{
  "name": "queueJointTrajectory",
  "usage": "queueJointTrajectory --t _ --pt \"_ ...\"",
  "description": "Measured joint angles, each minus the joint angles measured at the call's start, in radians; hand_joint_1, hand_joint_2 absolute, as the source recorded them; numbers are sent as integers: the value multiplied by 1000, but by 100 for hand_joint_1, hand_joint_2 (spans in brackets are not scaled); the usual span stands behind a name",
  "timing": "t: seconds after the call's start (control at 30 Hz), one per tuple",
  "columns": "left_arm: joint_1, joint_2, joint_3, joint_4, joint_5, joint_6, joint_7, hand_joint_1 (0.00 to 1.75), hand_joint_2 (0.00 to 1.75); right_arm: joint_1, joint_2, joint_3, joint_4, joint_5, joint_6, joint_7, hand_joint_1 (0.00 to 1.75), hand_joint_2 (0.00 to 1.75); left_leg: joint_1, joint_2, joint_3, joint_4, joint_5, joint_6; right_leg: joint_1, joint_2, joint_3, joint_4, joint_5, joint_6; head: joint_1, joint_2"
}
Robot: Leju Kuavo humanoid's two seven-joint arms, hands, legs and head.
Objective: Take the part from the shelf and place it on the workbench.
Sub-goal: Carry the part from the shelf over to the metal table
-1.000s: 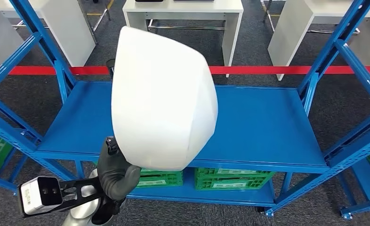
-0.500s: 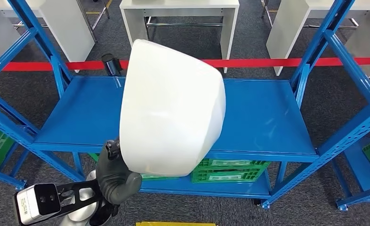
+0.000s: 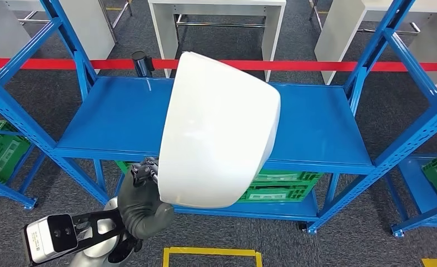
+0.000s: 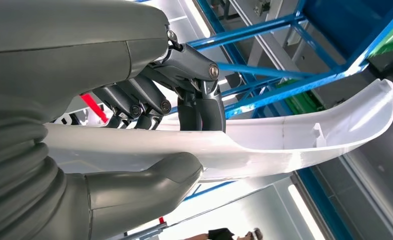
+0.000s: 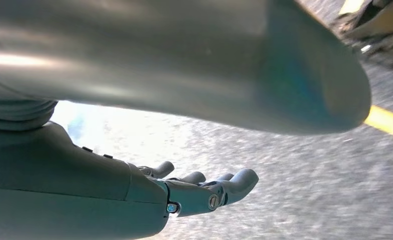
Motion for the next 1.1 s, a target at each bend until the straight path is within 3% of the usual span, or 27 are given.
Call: queueJointTrajectory --t 0.03,0.13,0.2,0.27,0.3,0.33,0.37,0.43,0.5,0.53,0.63,0.67,0.7,0.77,0.8,0.83,0.87,0.9,0.93,1.0,1.03,1.1 --pt "1 1 -1 -1 -2 1 -1 175 175 1 -9 0 0 1 5 20 0 0 -1 0 -4 3 4 -6 2 1 14 -26 -8 -8 0 0" --pt "6 7 -3 -2 -4 3 -2 175 175 5 -33 -3 0 -1 16 60 0 0 -2 -3 -10 6 10 -24 2 -1 5 -36 6 -31 0 0" --pt "11 15 -4 -4 -4 2 -2 175 175 6 -47 -6 0 -7 20 76 0 0 1 -6 -29 56 -45 -36 -2 -4 -11 -41 26 -45 -4 0" --pt "20 25 -6 -5 -3 -2 -2 175 175 11 -59 -13 0 -15 18 79 0 0 4 -6 -63 172 -136 -45 -2 -5 -34 -40 44 -50 -7 0" --pt "26 29 -6 -6 -3 -4 -2 175 175 14 -63 -17 0 -17 17 75 0 0 5 -6 -75 230 -164 -49 -2 -6 -47 -39 54 -49 -8 0" --pt "32 34 -6 -7 -4 -7 -2 175 175 18 -67 -20 0 -19 16 71 0 0 6 -6 -76 265 -170 -51 -2 -7 -60 -38 63 -48 -8 0" --pt "37 38 -7 -8 -4 -9 -2 175 175 21 -69 -23 0 -21 15 64 0 0 7 -6 -60 268 -156 -51 -2 -8 -74 -36 72 -46 -8 0" --pt "42 42 -7 -11 -7 -13 -2 175 175 24 -72 -25 0 -20 16 48 0 0 8 -6 20 170 -103 -47 -2 -8 -96 -33 89 -40 -8 0" --pt "44 44 -7 -16 -9 -16 -2 175 175 25 -72 -26 0 -19 18 30 0 0 5 -7 112 31 -93 -37 0 -7 -109 -32 105 -30 -7 0" --pt "45 45 -7 -19 -10 -17 -2 175 175 25 -72 -26 0 -17 19 22 0 0 2 -8 135 -11 -99 -30 0 -7 -110 -34 114 -23 -8 0" --pt "51 47 -7 -24 -12 -20 -2 175 175 25 -71 -26 0 -13 22 5 0 0 -2 -8 127 -34 -87 -5 -3 -6 -113 -44 134 -2 -11 0" --pt "53 47 -7 -26 -12 -22 -2 175 175 26 -71 -26 0 -12 23 2 0 0 -1 -7 117 -36 -76 5 -4 -5 -121 -36 120 4 -11 0" --pt "55 47 -7 -27 -12 -23 -2 175 175 27 -71 -26 0 -12 23 0 0 0 1 -6 104 -39 -63 14 -6 -5 -133 -10 87 8 -10 0" --pt "60 47 -7 -29 -12 -25 -2 175 175 27 -70 -26 0 -12 23 -4 0 0 0 -5 75 -39 -39 23 -5 -5 -168 99 -15 13 -6 0" --pt "63 47 -7 -30 -12 -27 -2 175 175 27 -70 -26 0 -12 23 -6 0 0 -2 -4 60 -37 -28 25 -5 -4 -181 163 -52 15 -5 0" --pt "66 47 -7 -30 -12 -30 -2 175 175 27 -70 -26 0 -13 23 -8 0 0 -4 -3 45 -35 -17 25 -4 -4 -184 212 -63 15 -5 0" --pt "67 47 -7 -29 -12 -34 -2 175 175 27 -70 -26 0 -14 22 -10 0 0 -5 -3 30 -31 -7 25 -2 -4 -173 232 -51 14 -5 0" --pt "67 47 -7 -29 -13 -38 -2 175 175 27 -70 -26 0 -14 22 -11 0 0 -7 -3 15 -27 2 24 0 -4 -144 218 -24 11 -5 0" --pt "66 47 -7 -29 -14 -41 -1 175 175 27 -70 -26 0 -15 20 -11 0 0 -7 -3 2 -21 10 22 2 -4 -98 168 2 7 -5 0" --pt "65 44 -7 -29 -16 -47 -2 175 175 24 -71 -27 0 -17 18 -11 0 0 -10 -3 -17 -10 22 15 9 -4 8 26 1 -5 -5 0" --pt "64 43 -7 -29 -18 -50 -2 175 175 23 -72 -27 0 -19 17 -11 0 0 -11 -2 -22 -6 28 10 12 -3 42 -26 -12 -11 -5 0" --pt "64 42 -7 -29 -23 -54 -2 175 175 22 -73 -30 0 -23 17 -11 0 0 -10 -1 -25 -7 43 -2 16 -3 55 -60 -21 -22 -5 0"
